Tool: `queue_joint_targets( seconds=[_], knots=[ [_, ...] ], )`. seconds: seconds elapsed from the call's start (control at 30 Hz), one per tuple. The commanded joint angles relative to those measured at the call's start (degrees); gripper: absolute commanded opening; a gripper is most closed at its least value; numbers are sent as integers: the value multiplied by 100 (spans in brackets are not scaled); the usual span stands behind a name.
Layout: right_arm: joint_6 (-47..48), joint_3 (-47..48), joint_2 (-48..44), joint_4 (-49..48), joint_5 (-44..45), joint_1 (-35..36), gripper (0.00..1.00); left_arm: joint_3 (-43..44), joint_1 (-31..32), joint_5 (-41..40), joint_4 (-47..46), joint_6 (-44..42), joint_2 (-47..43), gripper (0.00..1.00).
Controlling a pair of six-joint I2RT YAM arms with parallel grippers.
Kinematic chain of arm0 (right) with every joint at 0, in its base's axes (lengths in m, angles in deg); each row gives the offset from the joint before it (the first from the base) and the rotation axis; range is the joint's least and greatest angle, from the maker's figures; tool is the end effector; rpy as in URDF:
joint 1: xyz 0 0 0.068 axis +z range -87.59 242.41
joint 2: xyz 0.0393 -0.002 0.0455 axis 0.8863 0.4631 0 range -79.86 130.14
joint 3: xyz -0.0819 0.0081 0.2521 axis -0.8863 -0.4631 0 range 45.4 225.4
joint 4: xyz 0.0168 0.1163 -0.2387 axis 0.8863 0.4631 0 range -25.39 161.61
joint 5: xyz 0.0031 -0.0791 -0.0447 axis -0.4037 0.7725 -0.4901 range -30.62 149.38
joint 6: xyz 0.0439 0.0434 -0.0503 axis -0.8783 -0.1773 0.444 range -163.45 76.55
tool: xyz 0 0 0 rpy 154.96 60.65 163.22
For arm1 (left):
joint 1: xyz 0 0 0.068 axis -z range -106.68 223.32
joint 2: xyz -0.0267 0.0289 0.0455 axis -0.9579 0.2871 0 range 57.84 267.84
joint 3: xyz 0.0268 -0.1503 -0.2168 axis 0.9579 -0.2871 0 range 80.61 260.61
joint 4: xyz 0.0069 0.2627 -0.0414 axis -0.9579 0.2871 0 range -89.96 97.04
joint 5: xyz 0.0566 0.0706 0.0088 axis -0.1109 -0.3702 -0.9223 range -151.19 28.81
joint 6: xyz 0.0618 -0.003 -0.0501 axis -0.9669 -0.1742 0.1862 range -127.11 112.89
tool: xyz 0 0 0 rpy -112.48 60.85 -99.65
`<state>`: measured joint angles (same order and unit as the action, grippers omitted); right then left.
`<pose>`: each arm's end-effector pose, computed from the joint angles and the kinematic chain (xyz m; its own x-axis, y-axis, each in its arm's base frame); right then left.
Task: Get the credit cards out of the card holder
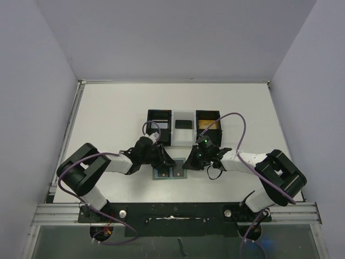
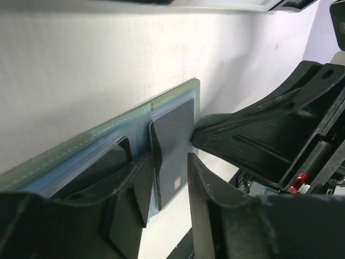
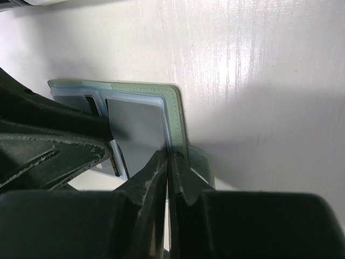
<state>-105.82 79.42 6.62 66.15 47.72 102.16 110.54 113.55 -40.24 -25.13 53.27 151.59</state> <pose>0.2119 0.1941 0.0933 -0.9242 0.3599 -0.1277 0.2183 0.7724 0.5965 0.2197 -0.2181 0.0851 -0.9454 -0.2636 -0.1919 -0.0110 0.6141 -0.7892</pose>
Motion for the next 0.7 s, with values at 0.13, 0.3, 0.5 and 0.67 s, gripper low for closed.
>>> queue_joint_targets(
  seconds=[0.13,0.3,0.5,0.67],
  knots=[
    [-177,-209,617,-796,-565,211,2,-425,55,981,-1400,661,246,10],
    [-189,-207,663,-770,-546,192,2,-471,-15,1165,-1679,757,103,0],
    [-209,-194,590,-546,-354,171,2,-441,-38,998,-1200,517,-163,0],
    [-190,-190,490,-400,-214,148,2,-207,-122,755,38,-77,-454,0]
  ],
)
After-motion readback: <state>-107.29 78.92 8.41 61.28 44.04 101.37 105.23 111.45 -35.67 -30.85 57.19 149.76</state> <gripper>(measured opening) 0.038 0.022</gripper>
